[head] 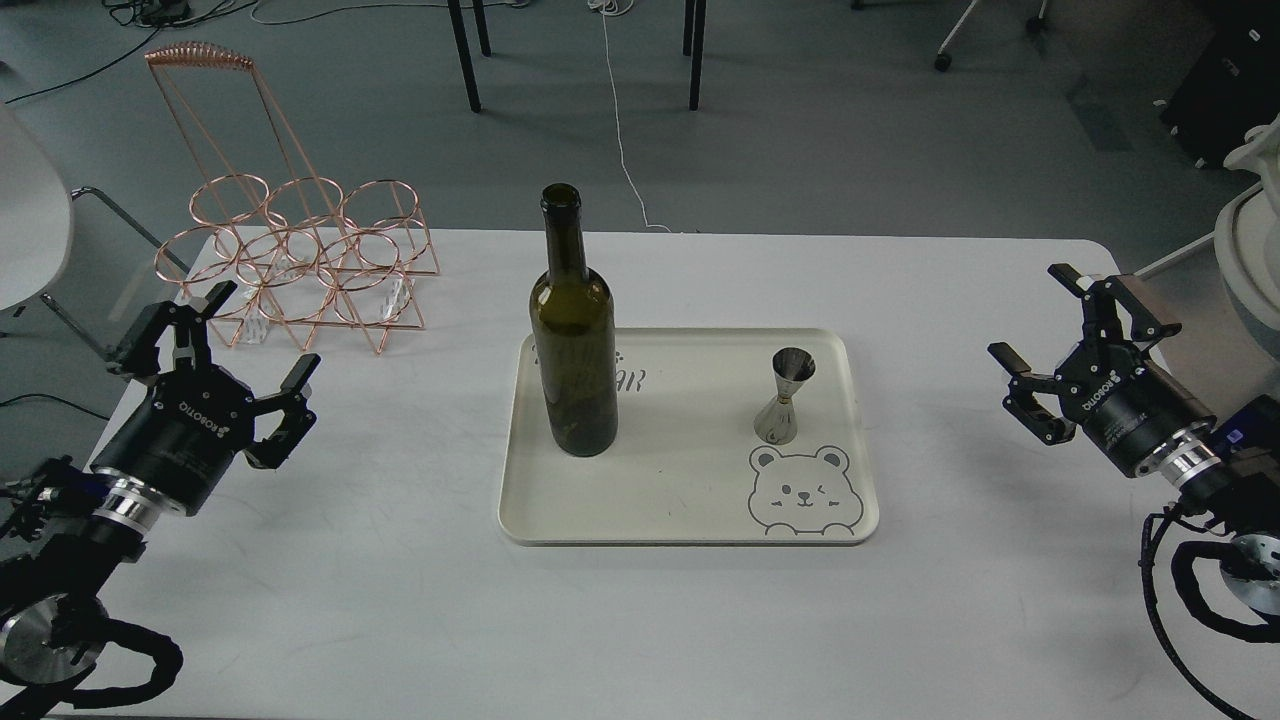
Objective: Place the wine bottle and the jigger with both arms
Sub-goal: 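Reach the right gripper toward the steel jigger on the tray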
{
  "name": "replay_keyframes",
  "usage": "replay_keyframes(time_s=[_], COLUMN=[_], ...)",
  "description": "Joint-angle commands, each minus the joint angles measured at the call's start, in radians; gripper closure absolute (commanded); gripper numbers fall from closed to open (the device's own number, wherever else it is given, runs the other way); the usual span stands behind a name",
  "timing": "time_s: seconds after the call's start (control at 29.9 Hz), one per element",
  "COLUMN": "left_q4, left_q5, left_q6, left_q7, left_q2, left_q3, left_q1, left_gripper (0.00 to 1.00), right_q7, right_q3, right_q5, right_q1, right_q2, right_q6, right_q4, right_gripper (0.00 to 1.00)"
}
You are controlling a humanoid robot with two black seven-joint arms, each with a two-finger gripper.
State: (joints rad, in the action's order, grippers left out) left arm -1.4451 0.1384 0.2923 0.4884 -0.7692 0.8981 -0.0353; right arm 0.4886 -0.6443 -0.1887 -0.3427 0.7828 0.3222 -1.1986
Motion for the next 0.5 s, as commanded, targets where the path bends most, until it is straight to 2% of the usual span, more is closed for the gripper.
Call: replay_keyframes(time_s=[0.0, 0.13, 0.2, 0.37, 0.47], left_q4=[0.0, 0.006, 0.02, 0.072, 0.083], left_q5=[0.006, 0.004, 0.004, 0.004, 0.004], left_q6=[0.031, 0.042, 0.056, 0.082, 0.099], left_q7=[0.0, 0.0, 0.0, 0.0, 0.0], left_q2=[-0.002, -0.001, -0.004, -0.01, -0.022], left_q3=[0.051, 0.059, 0.065, 0.094, 0.094], left_q1=[0.0, 0.0, -0.006, -0.067, -0.092], left_gripper=[0.01, 0.01, 0.01, 0.01, 0.01], right_q7=[0.0, 0.0, 0.0, 0.0, 0.0], right_q3=[-0.003, -0.003, -0.005, -0.034, -0.032], right_q5=[0.0, -0.018, -0.102, -0.502, -0.752], right_q1=[0.005, 0.005, 0.004, -0.001, 0.001], right_q2=[0.027, 0.058, 0.084, 0.157, 0.2], right_q6=[0.001, 0.014, 0.012, 0.006, -0.032], right_q4=[-0.021, -0.053, -0.075, -0.162, -0.237], right_gripper=[0.01, 0.01, 0.01, 0.01, 0.01])
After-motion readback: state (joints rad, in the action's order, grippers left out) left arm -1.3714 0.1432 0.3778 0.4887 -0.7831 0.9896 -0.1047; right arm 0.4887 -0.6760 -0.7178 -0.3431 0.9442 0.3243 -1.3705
